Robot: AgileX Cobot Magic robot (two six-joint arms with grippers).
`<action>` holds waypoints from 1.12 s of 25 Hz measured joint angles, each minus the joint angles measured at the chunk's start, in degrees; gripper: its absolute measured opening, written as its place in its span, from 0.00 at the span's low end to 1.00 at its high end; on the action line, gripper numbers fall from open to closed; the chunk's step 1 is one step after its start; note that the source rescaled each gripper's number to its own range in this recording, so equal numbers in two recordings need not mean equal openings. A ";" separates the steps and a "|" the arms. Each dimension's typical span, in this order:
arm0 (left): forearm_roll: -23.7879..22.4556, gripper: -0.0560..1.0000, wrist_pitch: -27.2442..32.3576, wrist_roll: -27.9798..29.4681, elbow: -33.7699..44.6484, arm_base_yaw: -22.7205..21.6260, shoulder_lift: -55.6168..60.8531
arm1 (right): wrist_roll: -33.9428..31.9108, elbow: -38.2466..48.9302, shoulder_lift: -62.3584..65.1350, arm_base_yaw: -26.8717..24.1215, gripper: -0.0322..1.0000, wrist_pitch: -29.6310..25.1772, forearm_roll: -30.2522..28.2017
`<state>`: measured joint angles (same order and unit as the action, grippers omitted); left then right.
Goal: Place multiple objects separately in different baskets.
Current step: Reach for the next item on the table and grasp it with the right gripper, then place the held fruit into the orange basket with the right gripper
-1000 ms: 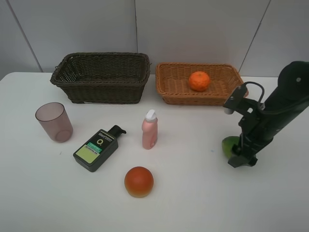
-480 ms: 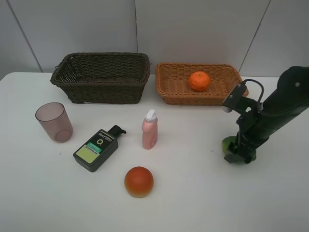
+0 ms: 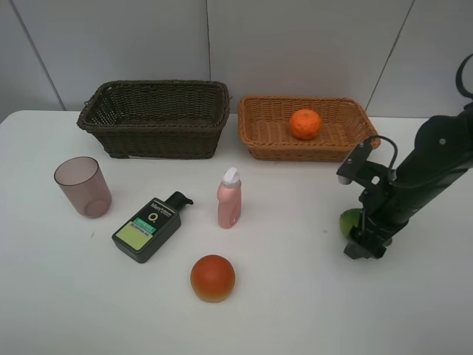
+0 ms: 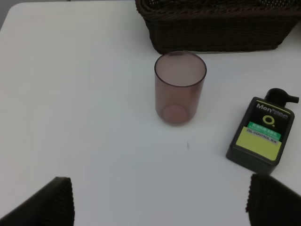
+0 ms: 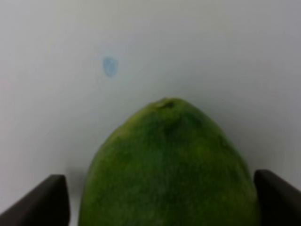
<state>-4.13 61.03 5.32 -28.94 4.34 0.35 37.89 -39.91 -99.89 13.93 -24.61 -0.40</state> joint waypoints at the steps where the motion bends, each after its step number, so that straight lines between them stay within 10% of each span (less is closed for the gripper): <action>1: 0.00 0.96 0.00 0.00 0.00 0.00 0.00 | 0.00 0.00 0.00 0.00 0.51 0.43 0.00; 28: 0.00 0.96 0.00 0.00 0.00 0.00 0.00 | -0.49 -0.94 0.06 0.00 0.46 3.12 1.53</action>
<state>-4.13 61.03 5.32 -28.94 4.34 0.35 37.40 -40.85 -99.83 13.93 -21.48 1.12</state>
